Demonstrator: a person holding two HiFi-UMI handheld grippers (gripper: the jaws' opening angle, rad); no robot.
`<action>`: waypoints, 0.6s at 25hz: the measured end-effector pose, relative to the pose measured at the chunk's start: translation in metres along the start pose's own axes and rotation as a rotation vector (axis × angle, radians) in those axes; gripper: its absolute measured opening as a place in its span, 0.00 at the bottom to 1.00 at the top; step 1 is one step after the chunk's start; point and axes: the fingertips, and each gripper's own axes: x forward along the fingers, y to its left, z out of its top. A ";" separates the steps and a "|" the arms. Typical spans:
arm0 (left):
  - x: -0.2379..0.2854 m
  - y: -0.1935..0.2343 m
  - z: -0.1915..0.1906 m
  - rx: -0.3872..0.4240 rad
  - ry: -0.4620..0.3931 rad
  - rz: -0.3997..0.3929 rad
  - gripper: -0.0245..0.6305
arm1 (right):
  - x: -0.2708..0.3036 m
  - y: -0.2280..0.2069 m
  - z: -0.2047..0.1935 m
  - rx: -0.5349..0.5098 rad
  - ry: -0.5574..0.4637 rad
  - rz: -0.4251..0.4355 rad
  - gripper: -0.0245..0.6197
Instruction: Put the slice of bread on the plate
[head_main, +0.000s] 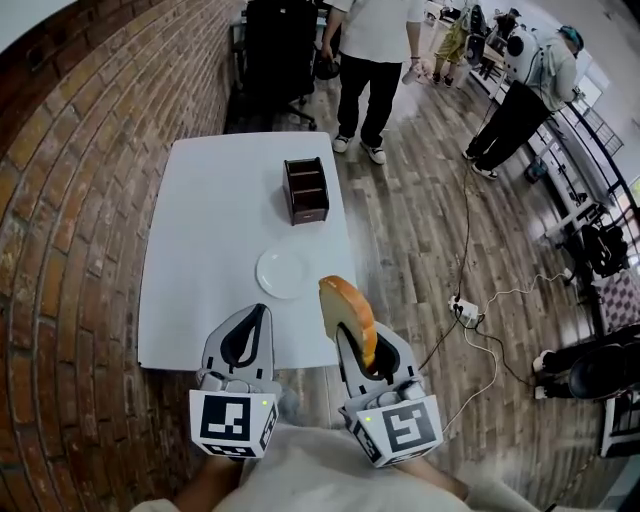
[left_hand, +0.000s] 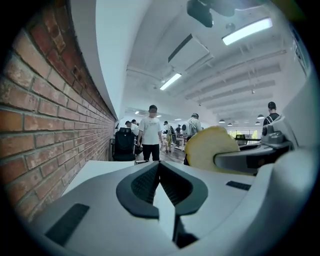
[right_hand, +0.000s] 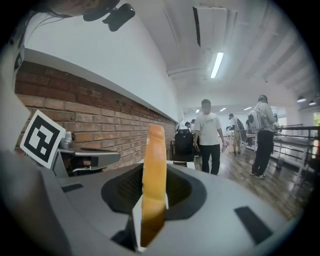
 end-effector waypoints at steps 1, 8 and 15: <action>0.009 0.005 -0.001 -0.003 0.008 -0.010 0.05 | 0.009 -0.003 0.000 0.003 0.007 -0.010 0.19; 0.062 0.029 0.003 0.000 0.036 -0.083 0.05 | 0.058 -0.020 0.000 0.031 0.034 -0.072 0.19; 0.086 0.044 -0.006 -0.007 0.070 -0.120 0.05 | 0.086 -0.025 -0.009 0.058 0.062 -0.106 0.19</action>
